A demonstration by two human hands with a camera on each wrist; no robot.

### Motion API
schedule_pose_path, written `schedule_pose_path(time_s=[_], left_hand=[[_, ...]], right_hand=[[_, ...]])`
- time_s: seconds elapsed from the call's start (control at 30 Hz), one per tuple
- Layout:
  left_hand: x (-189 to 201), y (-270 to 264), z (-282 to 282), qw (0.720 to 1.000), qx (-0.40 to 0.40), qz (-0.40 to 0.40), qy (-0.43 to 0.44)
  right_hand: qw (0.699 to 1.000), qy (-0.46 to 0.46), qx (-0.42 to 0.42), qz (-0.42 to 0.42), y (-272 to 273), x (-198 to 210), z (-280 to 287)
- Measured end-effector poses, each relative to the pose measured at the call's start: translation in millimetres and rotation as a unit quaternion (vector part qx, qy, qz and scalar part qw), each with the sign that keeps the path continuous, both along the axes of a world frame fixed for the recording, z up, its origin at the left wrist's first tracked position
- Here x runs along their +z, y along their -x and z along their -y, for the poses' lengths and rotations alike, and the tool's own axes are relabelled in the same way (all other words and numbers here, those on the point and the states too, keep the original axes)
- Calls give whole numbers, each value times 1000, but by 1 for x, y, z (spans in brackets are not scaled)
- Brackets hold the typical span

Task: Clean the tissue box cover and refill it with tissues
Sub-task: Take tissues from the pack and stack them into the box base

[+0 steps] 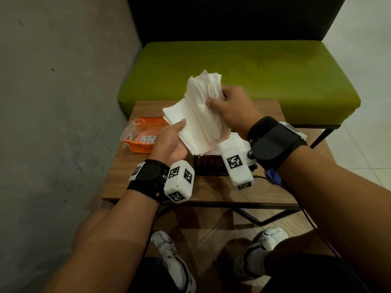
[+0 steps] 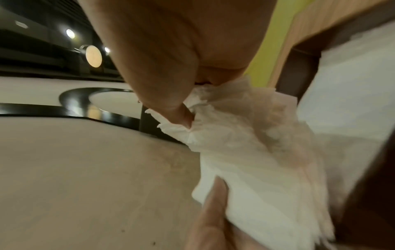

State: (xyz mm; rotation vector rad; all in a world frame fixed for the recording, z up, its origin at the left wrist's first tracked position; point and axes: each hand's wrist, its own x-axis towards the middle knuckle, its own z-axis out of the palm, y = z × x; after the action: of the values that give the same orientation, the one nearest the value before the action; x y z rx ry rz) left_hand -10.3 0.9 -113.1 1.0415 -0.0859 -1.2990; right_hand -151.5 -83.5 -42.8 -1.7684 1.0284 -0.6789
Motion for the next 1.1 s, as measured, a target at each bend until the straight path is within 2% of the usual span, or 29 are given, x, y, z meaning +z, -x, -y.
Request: schedule_pose_path(time_s=[0.1,0.17,0.23,0.43,0.53,0.63,0.7,0.8,0.87,0.97,1.03,1.1], left_hand=[[-1,-3,1,998,37,14,-40],[1,-3,2,998,52,23,-34],[6,2,2,997,62,32,-19],[18,24,8,998,28,54,32],[24,22,4,996,-12,33,77],[22,18,0,995,-40,46,77],[17,13,0,996,-33,52,57],[12,6,2,998,-6,51,29],[14,6,3,998,-7,50,35],[17,9,2,997,-21,49,58],[18,10,1,997,-25,51,58],[18,11,0,997,-30,49,55]], right_hand=[[995,74,-62,-24,11,12,9],[977,171,-107,-74,15,18,13],[962,223,-113,-109,14,19,7],[948,247,42,-198,-16,-18,-29],[958,206,91,-180,-14,-23,-32],[965,143,161,-150,-2,-14,-25],[978,144,107,-102,5,-5,-18],[980,158,34,-115,12,1,-7],[988,110,40,-106,16,-1,-4],[1000,-1,7,-25,20,-9,-1],[997,-70,-4,24,22,-13,-1],[995,-87,-12,55,21,-13,-1]])
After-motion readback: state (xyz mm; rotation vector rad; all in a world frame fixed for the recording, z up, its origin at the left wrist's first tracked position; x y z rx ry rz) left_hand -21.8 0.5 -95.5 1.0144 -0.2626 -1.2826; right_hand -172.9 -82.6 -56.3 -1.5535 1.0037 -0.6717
